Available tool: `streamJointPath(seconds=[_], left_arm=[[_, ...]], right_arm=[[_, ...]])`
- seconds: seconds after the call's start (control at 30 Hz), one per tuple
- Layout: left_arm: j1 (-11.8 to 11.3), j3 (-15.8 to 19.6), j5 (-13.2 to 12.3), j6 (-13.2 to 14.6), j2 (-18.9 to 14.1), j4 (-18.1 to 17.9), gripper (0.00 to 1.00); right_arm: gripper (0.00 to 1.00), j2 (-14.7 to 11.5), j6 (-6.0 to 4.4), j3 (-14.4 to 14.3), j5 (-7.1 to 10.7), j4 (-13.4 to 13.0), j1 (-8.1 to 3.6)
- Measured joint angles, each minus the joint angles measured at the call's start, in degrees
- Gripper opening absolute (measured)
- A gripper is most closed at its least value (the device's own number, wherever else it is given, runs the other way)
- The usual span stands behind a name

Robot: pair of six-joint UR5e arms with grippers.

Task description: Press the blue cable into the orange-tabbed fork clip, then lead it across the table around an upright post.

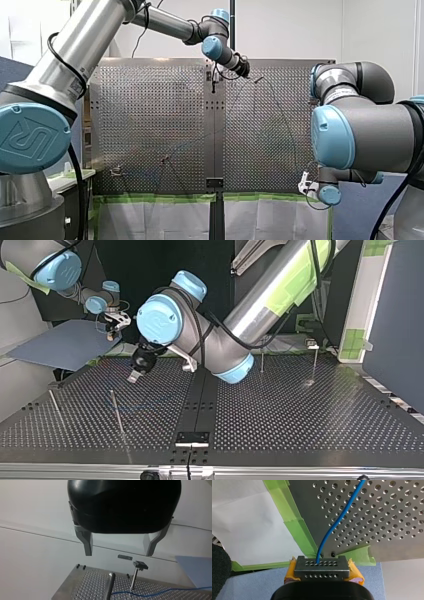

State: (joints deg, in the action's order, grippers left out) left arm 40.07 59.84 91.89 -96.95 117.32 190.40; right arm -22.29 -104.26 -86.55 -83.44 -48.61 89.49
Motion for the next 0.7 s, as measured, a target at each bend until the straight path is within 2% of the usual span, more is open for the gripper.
streamJointPath(seconds=[0.7], left_arm=[[0.2,0.0,10.4,1.4,0.0,0.5,1.0]], right_arm=[[0.0,0.0,0.0,0.0,0.02,0.0,0.01]])
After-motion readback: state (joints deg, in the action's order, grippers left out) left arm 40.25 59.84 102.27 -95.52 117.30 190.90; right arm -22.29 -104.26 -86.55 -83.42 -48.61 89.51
